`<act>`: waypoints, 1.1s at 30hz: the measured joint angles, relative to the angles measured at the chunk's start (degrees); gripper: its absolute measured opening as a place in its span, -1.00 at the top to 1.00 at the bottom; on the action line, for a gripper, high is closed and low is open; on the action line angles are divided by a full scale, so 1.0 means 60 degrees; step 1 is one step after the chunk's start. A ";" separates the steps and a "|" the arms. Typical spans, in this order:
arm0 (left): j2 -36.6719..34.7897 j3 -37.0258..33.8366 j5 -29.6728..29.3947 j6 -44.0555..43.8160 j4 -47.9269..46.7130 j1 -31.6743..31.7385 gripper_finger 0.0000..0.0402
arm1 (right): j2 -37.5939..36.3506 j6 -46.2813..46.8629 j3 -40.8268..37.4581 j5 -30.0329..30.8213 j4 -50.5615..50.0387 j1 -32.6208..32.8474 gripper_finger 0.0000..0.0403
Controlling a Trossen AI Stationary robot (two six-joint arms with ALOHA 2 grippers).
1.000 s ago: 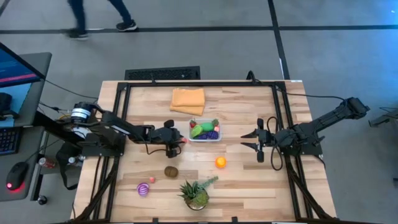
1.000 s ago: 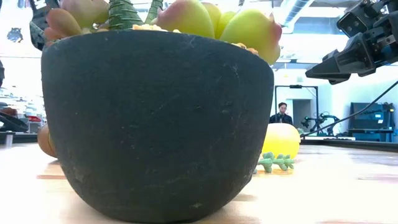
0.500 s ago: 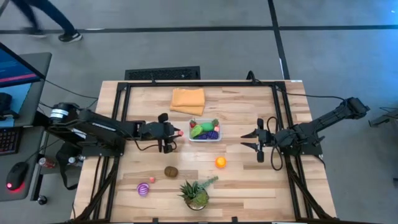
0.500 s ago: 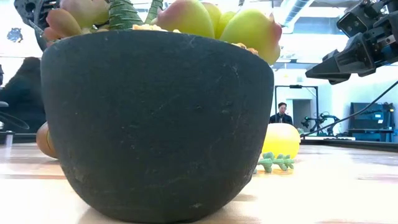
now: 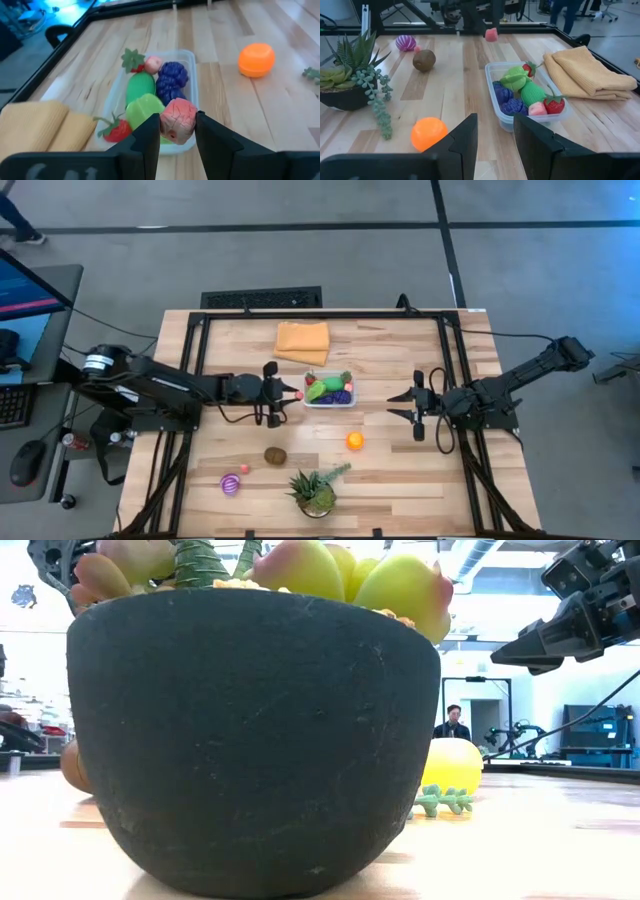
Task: Pick and placing Produce into tupperware
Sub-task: Put the top pink peach into the transparent container
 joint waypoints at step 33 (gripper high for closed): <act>0.2751 0.2179 0.1165 0.0433 -0.1221 0.0699 0.47 | 0.0000 -0.0080 0.0000 -0.0002 -0.0110 0.0000 0.41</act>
